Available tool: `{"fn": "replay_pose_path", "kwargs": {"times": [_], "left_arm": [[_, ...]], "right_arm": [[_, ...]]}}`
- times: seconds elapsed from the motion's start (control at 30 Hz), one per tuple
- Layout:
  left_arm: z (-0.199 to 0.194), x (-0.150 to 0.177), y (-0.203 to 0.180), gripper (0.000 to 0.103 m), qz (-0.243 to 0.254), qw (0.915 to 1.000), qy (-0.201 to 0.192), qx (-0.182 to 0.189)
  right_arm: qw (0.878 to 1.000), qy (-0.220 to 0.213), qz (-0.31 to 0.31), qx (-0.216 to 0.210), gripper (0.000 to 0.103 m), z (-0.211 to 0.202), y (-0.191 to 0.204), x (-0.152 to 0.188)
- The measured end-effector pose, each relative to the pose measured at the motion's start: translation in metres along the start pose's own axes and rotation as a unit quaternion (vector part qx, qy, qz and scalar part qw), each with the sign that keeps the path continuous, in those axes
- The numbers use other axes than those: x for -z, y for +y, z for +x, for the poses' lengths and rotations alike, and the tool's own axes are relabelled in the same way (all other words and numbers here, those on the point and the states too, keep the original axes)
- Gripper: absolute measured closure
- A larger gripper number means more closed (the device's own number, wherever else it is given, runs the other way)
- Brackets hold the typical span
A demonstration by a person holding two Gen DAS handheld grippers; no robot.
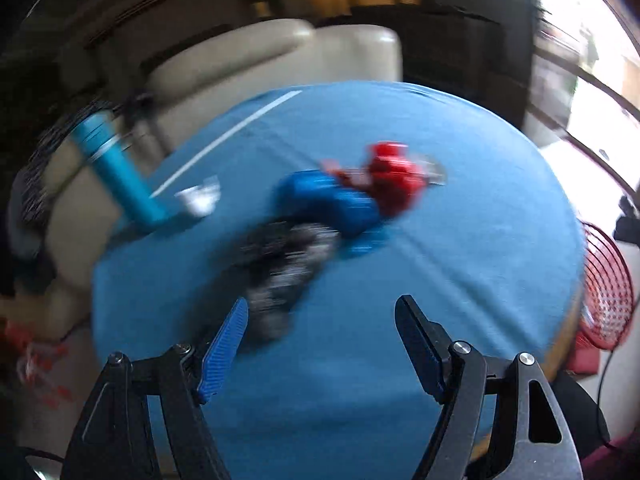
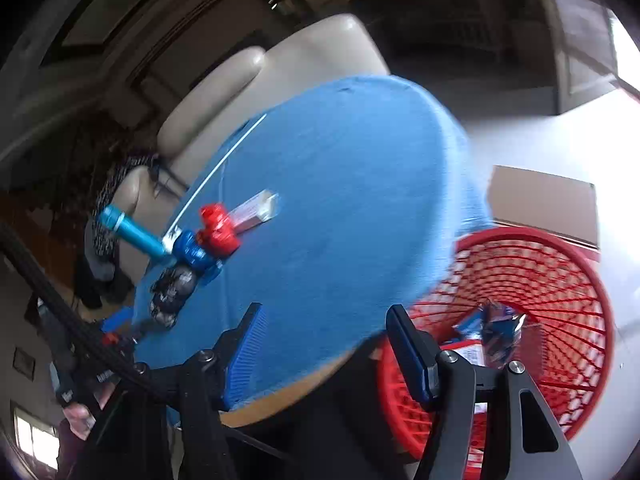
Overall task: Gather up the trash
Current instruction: 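Grasp the black plastic bag with the left tool while the right tool grasps the red mesh bag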
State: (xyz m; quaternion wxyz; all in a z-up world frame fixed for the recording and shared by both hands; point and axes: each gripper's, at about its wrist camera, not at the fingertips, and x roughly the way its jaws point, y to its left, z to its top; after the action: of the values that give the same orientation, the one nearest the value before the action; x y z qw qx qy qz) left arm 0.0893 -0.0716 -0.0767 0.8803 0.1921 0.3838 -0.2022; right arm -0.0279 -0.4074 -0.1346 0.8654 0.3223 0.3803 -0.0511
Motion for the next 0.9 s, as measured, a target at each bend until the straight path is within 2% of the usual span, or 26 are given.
{"fn": "replay_pose_path", "kwargs": {"times": [0.1, 0.17, 0.3, 0.43, 0.53, 0.67, 0.9], "left_arm": [[0.002, 0.009, 0.037, 0.026, -0.035, 0.9992, -0.002, -0.020], [0.003, 0.015, 0.054, 0.026, -0.055, 0.9983, -0.002, -0.020], [0.008, 0.020, 0.081, 0.026, -0.091, 0.9958, 0.004, -0.009], [0.017, 0.025, 0.102, 0.026, -0.124, 0.9919, 0.015, 0.020], [0.026, 0.023, 0.104, 0.026, -0.145, 0.9877, 0.022, 0.053], [0.046, 0.015, 0.096, 0.026, -0.148, 0.9836, 0.031, 0.098], [0.082, 0.003, 0.072, 0.026, -0.138, 0.9794, 0.056, 0.136]], "right_arm": [[0.999, 0.015, -0.033, -0.004, 0.037, 0.018, 0.033, -0.005], [0.998, 0.022, -0.055, -0.012, 0.037, 0.031, 0.056, -0.011], [0.995, 0.035, -0.083, -0.036, 0.037, 0.053, 0.097, -0.021], [0.992, 0.061, -0.095, -0.064, 0.037, 0.081, 0.129, -0.024], [0.991, 0.053, -0.105, -0.059, 0.039, 0.093, 0.140, -0.025], [0.993, 0.057, -0.083, -0.057, 0.046, 0.117, 0.140, -0.039], [0.995, 0.024, -0.089, -0.039, 0.052, 0.148, 0.144, -0.073]]}}
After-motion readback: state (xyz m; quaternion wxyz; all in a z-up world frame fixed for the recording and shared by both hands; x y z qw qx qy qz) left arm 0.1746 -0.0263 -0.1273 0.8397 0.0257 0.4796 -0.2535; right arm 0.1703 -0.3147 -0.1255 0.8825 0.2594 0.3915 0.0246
